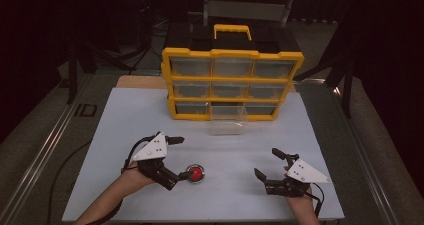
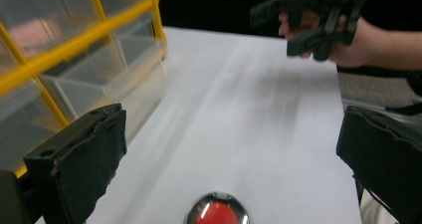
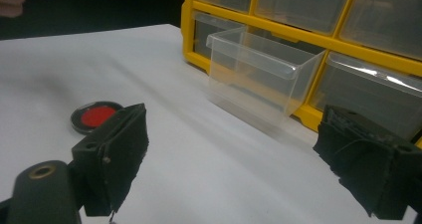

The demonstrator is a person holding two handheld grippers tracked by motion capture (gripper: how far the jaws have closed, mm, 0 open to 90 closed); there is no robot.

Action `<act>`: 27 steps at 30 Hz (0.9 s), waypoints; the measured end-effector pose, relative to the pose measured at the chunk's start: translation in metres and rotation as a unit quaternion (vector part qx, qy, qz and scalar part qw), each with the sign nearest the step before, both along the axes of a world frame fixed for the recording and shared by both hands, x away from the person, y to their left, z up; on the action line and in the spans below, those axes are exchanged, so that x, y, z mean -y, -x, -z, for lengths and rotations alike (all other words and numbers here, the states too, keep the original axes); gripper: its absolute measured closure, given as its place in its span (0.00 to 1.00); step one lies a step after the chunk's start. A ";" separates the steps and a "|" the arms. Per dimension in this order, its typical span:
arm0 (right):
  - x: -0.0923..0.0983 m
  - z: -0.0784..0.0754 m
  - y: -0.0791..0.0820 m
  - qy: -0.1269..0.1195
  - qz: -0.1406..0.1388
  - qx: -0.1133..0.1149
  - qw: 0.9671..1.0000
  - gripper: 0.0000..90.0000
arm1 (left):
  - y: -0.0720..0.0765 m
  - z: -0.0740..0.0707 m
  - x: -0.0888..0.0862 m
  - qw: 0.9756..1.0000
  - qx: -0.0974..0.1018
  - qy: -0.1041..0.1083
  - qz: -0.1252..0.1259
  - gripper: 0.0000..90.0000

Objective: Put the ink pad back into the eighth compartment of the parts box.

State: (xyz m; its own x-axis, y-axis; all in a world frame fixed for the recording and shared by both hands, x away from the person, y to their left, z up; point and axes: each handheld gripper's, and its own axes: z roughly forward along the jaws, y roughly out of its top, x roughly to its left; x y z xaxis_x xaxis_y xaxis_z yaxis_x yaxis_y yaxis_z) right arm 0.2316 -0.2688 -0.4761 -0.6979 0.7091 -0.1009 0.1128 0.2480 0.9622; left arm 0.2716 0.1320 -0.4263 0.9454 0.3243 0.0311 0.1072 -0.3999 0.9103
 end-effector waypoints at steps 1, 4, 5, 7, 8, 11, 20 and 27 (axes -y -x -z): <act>0.000 0.000 0.000 0.000 0.000 0.001 1.000 0.14 | 0.000 0.003 0.001 1.000 -0.003 -0.003 0.000 0.00; -0.001 0.000 0.000 0.003 -0.002 0.000 1.000 0.14 | -0.003 0.016 0.006 1.000 -0.020 -0.024 0.006 0.00; -0.001 0.000 0.000 0.004 -0.002 0.000 1.000 0.14 | -0.003 0.020 0.007 0.999 -0.022 -0.030 0.005 0.00; -0.001 0.000 0.000 0.005 -0.003 0.000 1.000 0.14 | -0.003 0.023 0.008 0.999 -0.023 -0.034 0.005 0.00; -0.001 0.001 0.000 0.005 -0.004 0.000 1.000 0.14 | -0.004 0.029 0.010 0.999 -0.026 -0.041 0.008 0.00; -0.001 0.001 0.000 0.007 -0.004 0.000 1.000 0.14 | -0.004 0.037 0.014 0.998 -0.027 -0.055 0.010 0.00; -0.002 0.000 0.000 0.008 -0.002 0.000 1.000 0.14 | -0.008 0.058 0.024 0.995 -0.042 -0.091 0.009 0.00; -0.003 0.001 0.000 0.010 -0.003 0.000 1.000 0.14 | -0.009 0.070 0.030 0.992 -0.052 -0.111 0.010 0.02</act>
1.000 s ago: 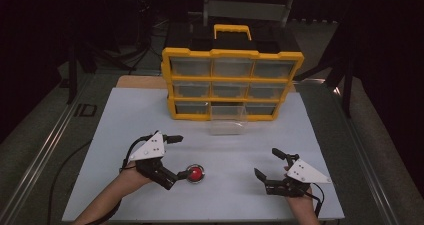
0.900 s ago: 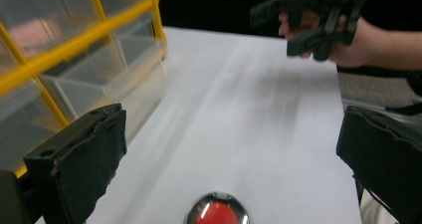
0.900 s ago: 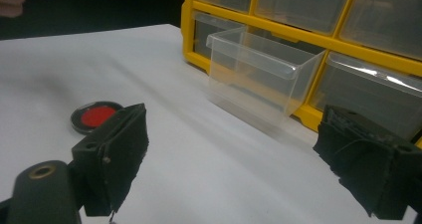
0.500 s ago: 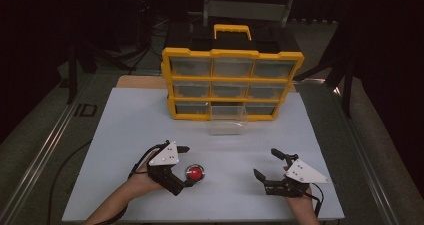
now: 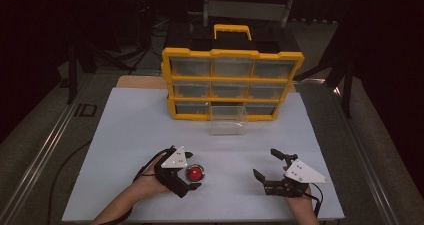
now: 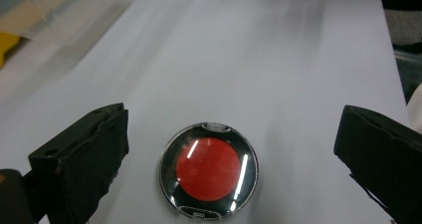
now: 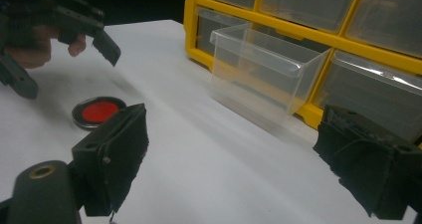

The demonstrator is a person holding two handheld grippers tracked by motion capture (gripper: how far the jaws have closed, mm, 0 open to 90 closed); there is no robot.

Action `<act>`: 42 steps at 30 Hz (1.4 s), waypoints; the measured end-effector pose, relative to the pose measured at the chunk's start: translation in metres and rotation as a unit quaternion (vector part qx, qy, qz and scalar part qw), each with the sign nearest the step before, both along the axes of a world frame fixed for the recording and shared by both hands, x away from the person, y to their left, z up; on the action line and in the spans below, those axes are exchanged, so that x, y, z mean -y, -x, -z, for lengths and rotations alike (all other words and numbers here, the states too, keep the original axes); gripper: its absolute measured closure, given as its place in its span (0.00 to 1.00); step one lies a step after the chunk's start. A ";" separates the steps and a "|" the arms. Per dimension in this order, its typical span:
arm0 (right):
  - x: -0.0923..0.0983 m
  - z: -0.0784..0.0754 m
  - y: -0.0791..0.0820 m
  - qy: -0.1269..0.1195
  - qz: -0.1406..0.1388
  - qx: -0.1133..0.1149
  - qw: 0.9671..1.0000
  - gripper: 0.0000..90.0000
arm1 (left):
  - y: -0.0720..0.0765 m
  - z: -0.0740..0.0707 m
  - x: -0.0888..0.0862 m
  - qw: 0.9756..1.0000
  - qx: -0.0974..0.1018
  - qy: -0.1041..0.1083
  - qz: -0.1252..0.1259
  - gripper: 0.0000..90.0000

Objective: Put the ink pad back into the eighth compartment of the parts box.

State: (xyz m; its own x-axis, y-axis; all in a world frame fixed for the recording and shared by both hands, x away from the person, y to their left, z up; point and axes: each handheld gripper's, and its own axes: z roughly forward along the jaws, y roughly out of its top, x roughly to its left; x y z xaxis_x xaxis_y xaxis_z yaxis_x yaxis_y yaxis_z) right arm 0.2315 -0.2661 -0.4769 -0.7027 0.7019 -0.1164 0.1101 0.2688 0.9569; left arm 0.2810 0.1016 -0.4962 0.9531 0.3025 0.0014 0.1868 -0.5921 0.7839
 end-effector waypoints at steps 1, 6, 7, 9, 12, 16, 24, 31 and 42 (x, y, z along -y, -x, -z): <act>0.000 0.000 0.000 -0.001 0.000 0.001 1.000 0.14 | 0.000 0.001 0.001 1.000 -0.001 -0.006 0.001 0.02; 0.000 0.000 0.000 -0.001 -0.001 0.000 1.000 0.14 | -0.002 0.007 0.005 1.000 -0.005 -0.023 -0.007 0.02; 0.000 0.000 0.000 0.000 -0.001 0.001 1.000 0.14 | -0.003 0.008 0.005 1.000 -0.008 -0.024 -0.005 0.02; 0.000 0.000 0.000 0.000 -0.001 0.000 1.000 0.14 | -0.005 0.010 0.005 1.000 -0.009 -0.029 -0.009 0.03; 0.000 0.000 0.000 0.001 -0.001 0.000 1.000 0.14 | -0.006 0.012 0.005 0.999 -0.012 -0.037 -0.012 0.04; 0.000 0.000 0.000 0.001 0.000 0.001 1.000 0.14 | -0.007 0.015 0.008 0.998 -0.016 -0.050 -0.018 0.04; 0.000 0.000 0.001 0.003 -0.001 0.000 1.000 0.14 | -0.011 0.024 0.012 0.996 -0.030 -0.075 -0.026 0.11; 0.001 -0.001 0.001 0.004 0.002 0.004 1.000 0.14 | -0.013 0.027 0.012 0.996 -0.029 -0.078 -0.030 0.17; 0.000 -0.001 0.002 0.003 0.002 0.006 1.000 0.14 | -0.014 0.026 0.013 0.995 -0.033 -0.088 -0.025 0.22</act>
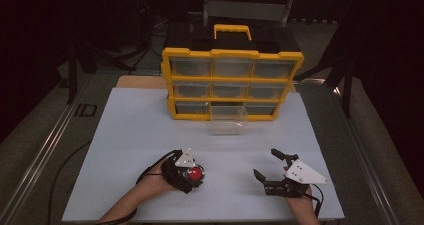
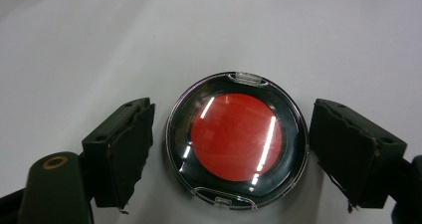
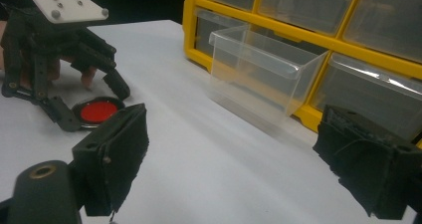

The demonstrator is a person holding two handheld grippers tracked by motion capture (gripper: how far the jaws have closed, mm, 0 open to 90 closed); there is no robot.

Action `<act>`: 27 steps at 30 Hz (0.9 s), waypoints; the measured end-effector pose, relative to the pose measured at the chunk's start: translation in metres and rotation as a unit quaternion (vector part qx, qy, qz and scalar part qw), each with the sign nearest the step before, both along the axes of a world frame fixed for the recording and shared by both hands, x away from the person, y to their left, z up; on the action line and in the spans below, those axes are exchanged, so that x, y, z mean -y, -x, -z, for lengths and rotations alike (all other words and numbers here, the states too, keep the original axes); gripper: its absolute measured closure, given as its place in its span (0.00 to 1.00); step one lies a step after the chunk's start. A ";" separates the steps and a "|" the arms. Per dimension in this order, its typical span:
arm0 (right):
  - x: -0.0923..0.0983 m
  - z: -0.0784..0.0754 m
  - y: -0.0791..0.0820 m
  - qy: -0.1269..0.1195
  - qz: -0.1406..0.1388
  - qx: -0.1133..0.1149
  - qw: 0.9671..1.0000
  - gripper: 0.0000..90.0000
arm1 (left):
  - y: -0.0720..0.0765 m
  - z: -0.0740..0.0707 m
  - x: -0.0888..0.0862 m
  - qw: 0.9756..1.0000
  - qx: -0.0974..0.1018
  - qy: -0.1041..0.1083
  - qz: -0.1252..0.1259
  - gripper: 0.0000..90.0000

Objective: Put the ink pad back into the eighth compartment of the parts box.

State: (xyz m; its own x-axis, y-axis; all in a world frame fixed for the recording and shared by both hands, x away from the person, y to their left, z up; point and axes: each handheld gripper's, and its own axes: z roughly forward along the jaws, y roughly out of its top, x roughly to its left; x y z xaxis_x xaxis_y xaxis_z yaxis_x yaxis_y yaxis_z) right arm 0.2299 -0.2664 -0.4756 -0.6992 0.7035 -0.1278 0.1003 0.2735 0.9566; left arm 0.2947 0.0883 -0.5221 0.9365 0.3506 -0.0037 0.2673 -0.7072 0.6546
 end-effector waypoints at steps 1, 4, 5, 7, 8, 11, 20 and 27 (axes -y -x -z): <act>0.000 0.000 0.000 -0.001 0.000 0.000 1.000 0.14 | 0.000 -0.001 0.000 1.000 -0.001 -0.002 0.001 0.23; 0.000 0.000 0.000 0.000 -0.001 0.001 1.000 0.14 | 0.001 -0.002 0.001 1.000 -0.003 -0.006 0.006 0.28; 0.000 0.000 0.000 0.002 -0.001 0.001 1.000 0.14 | 0.001 -0.002 0.001 1.000 -0.003 -0.008 0.006 0.29; -0.001 0.000 0.000 0.003 -0.001 0.001 1.000 0.14 | 0.001 -0.002 0.001 1.000 -0.005 -0.004 0.005 0.33; -0.001 0.000 0.000 0.004 -0.001 0.000 1.000 0.14 | 0.001 -0.002 0.001 1.000 -0.007 -0.005 0.004 0.33; -0.001 0.000 0.001 0.004 -0.001 0.001 1.000 0.14 | 0.001 -0.004 0.003 1.000 -0.009 -0.013 0.003 0.34; -0.002 0.000 0.001 0.004 -0.002 0.001 1.000 0.14 | -0.001 -0.009 0.009 0.999 -0.017 -0.043 0.001 0.34; -0.003 0.000 0.000 0.003 -0.003 0.003 1.000 0.14 | -0.005 -0.013 0.010 0.998 -0.033 -0.051 0.010 0.34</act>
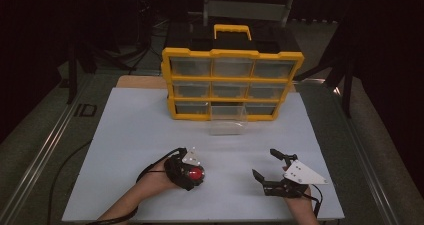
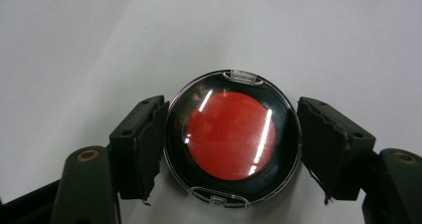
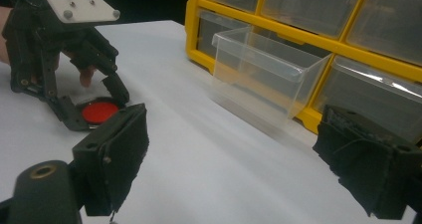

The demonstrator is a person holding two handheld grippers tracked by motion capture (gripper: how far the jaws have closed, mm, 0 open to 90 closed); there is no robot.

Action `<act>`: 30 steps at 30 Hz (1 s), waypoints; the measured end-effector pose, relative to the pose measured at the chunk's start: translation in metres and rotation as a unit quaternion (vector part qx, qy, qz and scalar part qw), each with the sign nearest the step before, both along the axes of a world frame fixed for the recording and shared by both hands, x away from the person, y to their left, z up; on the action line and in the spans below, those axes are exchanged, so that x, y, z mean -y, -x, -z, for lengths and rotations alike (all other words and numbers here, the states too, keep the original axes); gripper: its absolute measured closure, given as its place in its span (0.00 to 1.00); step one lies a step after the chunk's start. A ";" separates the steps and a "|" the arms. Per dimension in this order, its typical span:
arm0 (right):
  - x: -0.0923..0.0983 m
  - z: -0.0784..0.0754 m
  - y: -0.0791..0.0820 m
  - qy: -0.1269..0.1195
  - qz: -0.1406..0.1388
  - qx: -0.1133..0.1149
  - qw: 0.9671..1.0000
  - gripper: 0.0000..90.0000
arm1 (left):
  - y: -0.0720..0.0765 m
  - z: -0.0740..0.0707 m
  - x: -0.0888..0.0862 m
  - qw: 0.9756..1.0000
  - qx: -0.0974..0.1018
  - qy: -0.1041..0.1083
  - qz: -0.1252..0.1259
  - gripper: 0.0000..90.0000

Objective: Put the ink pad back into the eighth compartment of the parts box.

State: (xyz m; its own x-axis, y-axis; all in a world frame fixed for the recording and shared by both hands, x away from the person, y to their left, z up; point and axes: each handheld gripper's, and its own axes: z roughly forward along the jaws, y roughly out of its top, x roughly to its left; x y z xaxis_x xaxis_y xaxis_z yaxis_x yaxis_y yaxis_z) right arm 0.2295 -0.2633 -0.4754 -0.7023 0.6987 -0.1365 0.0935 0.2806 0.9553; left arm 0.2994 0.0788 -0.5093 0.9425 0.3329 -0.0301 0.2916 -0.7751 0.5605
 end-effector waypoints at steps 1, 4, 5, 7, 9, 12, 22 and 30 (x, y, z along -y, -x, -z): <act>0.000 0.000 0.000 0.000 0.000 0.000 1.000 0.14 | 0.000 -0.001 -0.001 1.000 0.000 0.004 0.006 0.34; 0.002 0.000 -0.001 0.000 0.002 0.002 1.000 0.14 | 0.000 -0.006 -0.004 1.000 -0.002 0.016 0.018 0.34; 0.002 0.000 -0.001 0.000 0.002 0.003 1.000 0.14 | 0.000 -0.009 -0.006 1.000 -0.008 0.022 0.017 0.34; 0.002 -0.001 0.000 -0.001 0.002 0.003 1.000 0.14 | 0.001 -0.013 -0.009 0.999 -0.002 0.027 0.019 0.34; 0.002 -0.001 0.000 0.000 0.002 0.003 1.000 0.14 | 0.000 -0.018 -0.011 0.999 -0.006 0.026 0.025 0.34; 0.001 -0.001 0.000 -0.001 0.002 0.003 1.000 0.14 | 0.000 -0.024 -0.014 0.999 0.000 0.024 0.027 0.34; 0.002 -0.001 0.000 -0.002 0.003 0.005 1.000 0.14 | -0.002 -0.046 -0.016 0.999 0.006 0.023 0.048 0.34; 0.002 -0.002 0.001 -0.004 0.003 0.008 1.000 0.14 | -0.004 -0.067 -0.015 0.998 0.015 0.010 0.058 0.34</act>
